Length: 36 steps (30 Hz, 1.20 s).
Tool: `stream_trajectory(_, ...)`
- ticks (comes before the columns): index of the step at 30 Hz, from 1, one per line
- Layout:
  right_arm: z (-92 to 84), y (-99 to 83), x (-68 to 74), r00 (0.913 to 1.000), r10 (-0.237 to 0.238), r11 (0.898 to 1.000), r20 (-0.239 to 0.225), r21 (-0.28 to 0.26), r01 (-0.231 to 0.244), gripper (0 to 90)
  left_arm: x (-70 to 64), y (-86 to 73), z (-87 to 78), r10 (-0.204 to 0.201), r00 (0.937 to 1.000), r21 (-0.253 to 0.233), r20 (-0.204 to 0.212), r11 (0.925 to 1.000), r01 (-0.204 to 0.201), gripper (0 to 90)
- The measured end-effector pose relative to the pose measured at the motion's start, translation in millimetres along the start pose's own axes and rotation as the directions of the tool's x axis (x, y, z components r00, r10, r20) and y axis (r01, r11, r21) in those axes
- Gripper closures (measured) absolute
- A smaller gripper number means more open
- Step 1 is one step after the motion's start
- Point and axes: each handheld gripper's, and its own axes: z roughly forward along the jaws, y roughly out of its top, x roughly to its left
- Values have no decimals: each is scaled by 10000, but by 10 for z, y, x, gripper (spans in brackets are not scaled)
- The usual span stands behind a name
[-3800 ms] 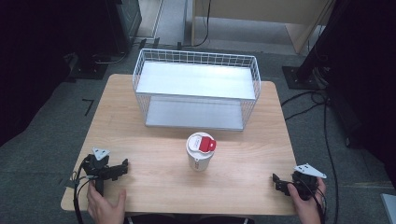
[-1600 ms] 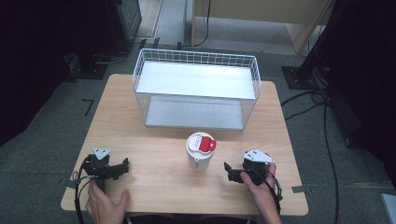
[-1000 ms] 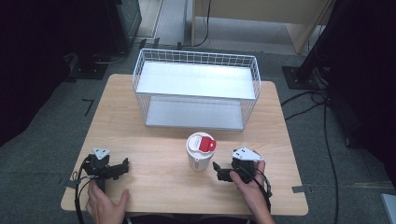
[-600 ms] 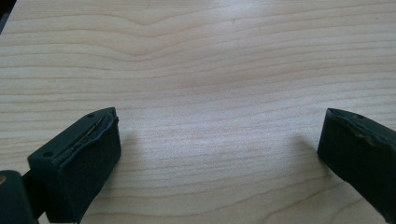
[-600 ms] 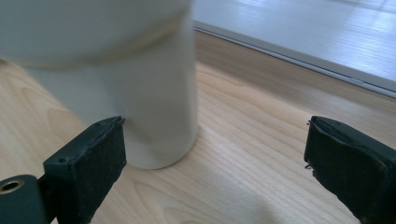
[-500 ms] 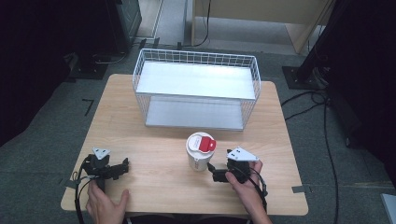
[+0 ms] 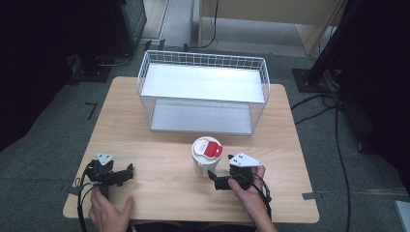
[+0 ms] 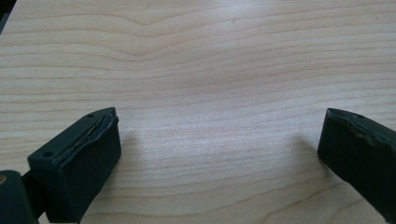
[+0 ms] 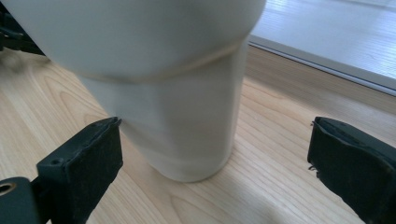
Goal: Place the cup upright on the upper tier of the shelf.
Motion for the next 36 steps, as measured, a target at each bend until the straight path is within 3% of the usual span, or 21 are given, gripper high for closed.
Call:
stream_trajectory(6,64,42,94,9994,-92,9996,-331,-283,83,24,-1,0,0,-9,10000,-1,-3,10000,9,0)
stream_trajectory(13,129,86,169,9998,73,9975,-192,-708,-86,25,0,0,0,-2,10000,-2,1,10000,2,0)
stream_trajectory(23,241,108,277,9988,452,9831,-164,-1769,-474,36,-1,0,0,-14,10000,0,5,10000,14,0)
stream_trajectory(32,298,105,344,9981,571,9709,235,-2342,-501,25,-1,0,1,-17,10000,-11,-3,10000,17,0)
stream_trajectory(34,286,100,396,9963,323,9632,795,-2687,-98,40,0,0,0,-4,10000,0,4,10000,4,0)
stream_trajectory(36,288,101,410,9952,338,9618,920,-2735,-74,39,-1,0,0,-6,10000,2,-3,10000,6,0)
